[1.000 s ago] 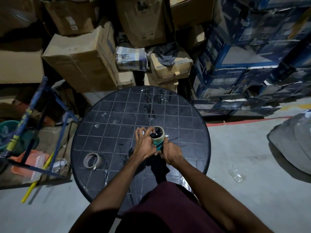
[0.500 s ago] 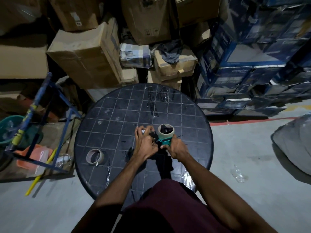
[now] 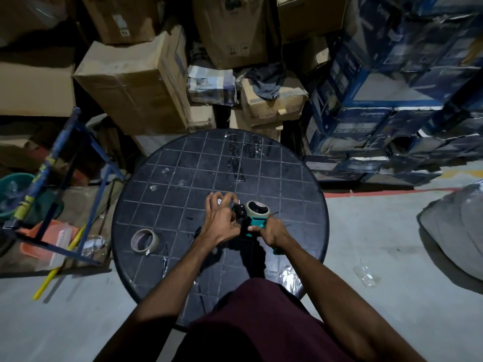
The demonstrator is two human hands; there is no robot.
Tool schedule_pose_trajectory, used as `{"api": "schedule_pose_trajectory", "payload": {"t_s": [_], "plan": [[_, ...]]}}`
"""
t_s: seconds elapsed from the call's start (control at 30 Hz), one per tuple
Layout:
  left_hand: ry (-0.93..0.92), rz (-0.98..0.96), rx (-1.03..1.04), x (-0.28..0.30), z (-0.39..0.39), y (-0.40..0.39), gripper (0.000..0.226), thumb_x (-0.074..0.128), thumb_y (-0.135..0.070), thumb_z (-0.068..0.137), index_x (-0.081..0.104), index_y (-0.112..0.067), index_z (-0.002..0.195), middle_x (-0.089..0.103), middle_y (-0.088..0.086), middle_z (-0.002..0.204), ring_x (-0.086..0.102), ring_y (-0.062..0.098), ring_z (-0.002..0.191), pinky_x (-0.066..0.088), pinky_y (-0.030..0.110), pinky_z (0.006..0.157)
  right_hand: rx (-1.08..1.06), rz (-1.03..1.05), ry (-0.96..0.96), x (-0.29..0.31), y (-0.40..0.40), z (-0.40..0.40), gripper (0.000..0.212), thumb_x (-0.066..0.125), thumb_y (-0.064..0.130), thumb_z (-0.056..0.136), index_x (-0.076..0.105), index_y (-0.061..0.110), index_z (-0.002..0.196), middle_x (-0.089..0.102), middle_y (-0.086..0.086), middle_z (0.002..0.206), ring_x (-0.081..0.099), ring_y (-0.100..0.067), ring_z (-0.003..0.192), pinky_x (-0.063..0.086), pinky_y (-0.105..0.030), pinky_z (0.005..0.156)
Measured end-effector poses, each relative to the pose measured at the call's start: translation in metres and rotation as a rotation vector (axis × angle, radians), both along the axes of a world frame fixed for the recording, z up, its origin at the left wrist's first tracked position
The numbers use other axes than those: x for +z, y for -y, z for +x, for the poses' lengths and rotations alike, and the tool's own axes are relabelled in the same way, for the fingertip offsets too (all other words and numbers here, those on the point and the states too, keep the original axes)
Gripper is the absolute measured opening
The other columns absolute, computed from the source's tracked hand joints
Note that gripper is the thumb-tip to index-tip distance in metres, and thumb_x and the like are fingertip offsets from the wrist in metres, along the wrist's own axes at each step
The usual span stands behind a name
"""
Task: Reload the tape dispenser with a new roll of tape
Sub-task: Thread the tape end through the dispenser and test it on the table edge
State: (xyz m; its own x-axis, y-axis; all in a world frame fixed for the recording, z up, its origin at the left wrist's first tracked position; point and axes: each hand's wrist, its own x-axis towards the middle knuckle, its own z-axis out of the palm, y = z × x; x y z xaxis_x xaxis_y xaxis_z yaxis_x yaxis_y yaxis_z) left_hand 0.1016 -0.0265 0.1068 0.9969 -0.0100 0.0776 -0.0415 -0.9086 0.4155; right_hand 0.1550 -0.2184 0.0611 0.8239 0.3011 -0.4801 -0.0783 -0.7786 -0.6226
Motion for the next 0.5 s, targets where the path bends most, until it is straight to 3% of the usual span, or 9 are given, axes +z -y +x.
{"api": "schedule_pose_trajectory", "payload": {"t_s": [0.17, 0.3, 0.37, 0.5], "plan": [[-0.007, -0.006, -0.062, 0.011, 0.012, -0.008, 0.010, 0.063, -0.026, 0.058, 0.061, -0.017, 0.055, 0.045, -0.013, 0.123, 0.032, 0.021, 0.116, 0.028, 0.041, 0.104, -0.042, 0.068, -0.088, -0.003, 0.000, 0.002, 0.048, 0.076, 0.058, 0.080, 0.069, 0.024, 0.113, 0.074, 0.004, 0.102, 0.069, -0.013, 0.089, 0.055, -0.031, 0.081], [-0.069, 0.032, -0.107, 0.020, 0.025, -0.017, 0.010, 0.068, -0.026, 0.057, 0.067, -0.017, 0.053, 0.042, -0.014, 0.130, 0.029, 0.020, 0.120, 0.027, 0.044, 0.106, -0.102, 0.100, -0.219, 0.009, 0.002, -0.001, 0.029, 0.070, 0.050, 0.089, 0.065, 0.022, 0.086, 0.065, 0.008, 0.077, 0.059, -0.004, 0.064, 0.043, -0.016, 0.053], [-0.081, 0.028, -0.114, 0.023, 0.031, -0.022, 0.010, 0.072, -0.026, 0.057, 0.068, -0.017, 0.053, 0.040, -0.015, 0.128, 0.029, 0.019, 0.118, 0.028, 0.044, 0.106, -0.150, 0.153, -0.275, 0.014, 0.004, -0.002, 0.028, 0.070, 0.046, 0.091, 0.063, 0.022, 0.081, 0.063, 0.008, 0.072, 0.057, -0.002, 0.056, 0.042, -0.014, 0.047], [-0.105, 0.045, -0.110, 0.030, 0.040, -0.024, 0.014, 0.069, -0.031, 0.057, 0.069, -0.017, 0.053, 0.042, -0.013, 0.126, 0.030, 0.020, 0.118, 0.024, 0.043, 0.106, -0.177, 0.196, -0.318, 0.016, 0.001, 0.000, 0.045, 0.070, 0.059, 0.085, 0.068, 0.015, 0.085, 0.068, 0.002, 0.074, 0.063, -0.014, 0.062, 0.050, -0.027, 0.060]]}}
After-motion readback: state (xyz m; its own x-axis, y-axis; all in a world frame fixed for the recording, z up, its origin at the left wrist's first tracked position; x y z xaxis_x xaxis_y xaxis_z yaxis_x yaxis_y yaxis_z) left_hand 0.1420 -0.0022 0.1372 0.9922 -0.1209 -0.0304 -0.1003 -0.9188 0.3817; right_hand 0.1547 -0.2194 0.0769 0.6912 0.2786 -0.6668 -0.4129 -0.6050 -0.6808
